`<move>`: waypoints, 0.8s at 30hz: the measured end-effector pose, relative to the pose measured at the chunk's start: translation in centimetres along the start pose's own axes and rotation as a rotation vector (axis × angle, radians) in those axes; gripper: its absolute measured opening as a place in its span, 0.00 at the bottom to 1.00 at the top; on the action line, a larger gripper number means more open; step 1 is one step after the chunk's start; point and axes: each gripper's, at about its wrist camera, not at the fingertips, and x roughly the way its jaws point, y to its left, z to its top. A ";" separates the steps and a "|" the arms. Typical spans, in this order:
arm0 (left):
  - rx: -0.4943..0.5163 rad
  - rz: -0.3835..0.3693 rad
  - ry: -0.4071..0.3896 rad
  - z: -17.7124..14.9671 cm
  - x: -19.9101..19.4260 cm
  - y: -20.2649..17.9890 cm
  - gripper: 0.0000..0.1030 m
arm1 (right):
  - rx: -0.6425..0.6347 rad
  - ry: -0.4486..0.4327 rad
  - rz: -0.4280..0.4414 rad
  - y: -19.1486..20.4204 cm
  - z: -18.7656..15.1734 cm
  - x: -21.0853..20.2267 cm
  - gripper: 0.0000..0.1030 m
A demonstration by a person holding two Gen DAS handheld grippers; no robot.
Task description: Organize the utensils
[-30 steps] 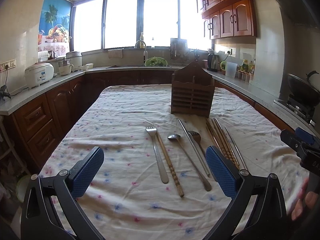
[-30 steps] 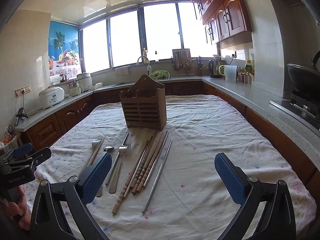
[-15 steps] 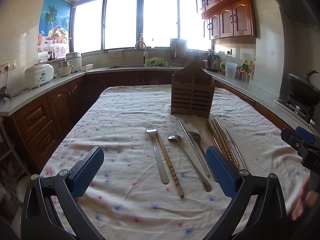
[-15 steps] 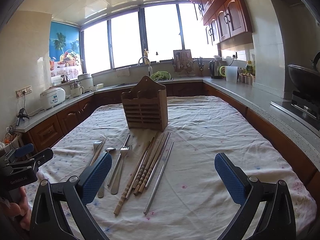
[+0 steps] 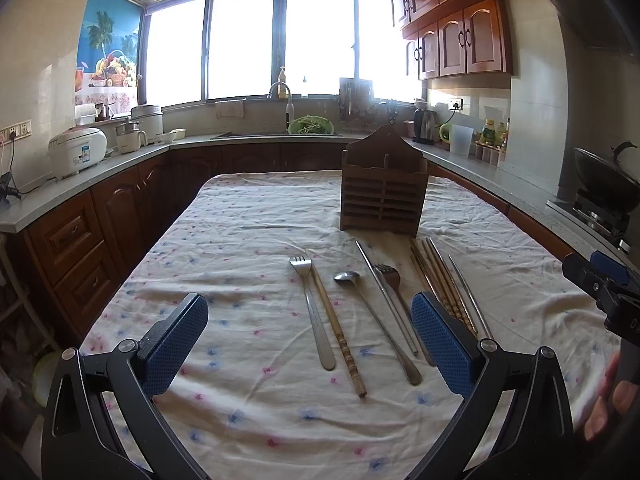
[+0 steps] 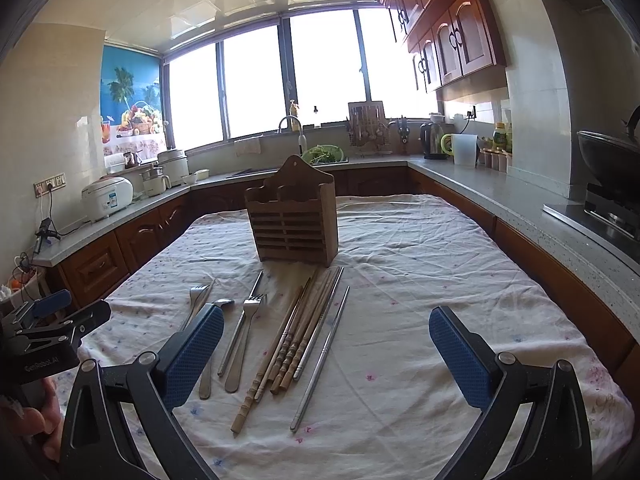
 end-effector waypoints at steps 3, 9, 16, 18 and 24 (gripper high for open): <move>0.001 0.000 0.001 0.0 0.1 0.0 1.00 | 0.002 -0.001 0.001 -0.2 0.0 0.0 1.00; 0.000 -0.001 0.007 -0.1 0.2 0.0 1.00 | 0.004 0.003 0.001 -0.2 0.0 0.0 1.00; -0.015 -0.008 0.044 -0.1 1.1 0.2 1.00 | 0.007 0.021 -0.005 -0.3 0.0 0.5 1.00; -0.021 -0.018 0.057 0.0 1.5 0.2 1.00 | 0.009 0.028 -0.008 -0.4 0.0 0.7 1.00; -0.049 -0.045 0.109 0.9 3.3 0.5 1.00 | 0.017 0.061 -0.010 -0.9 0.3 2.0 1.00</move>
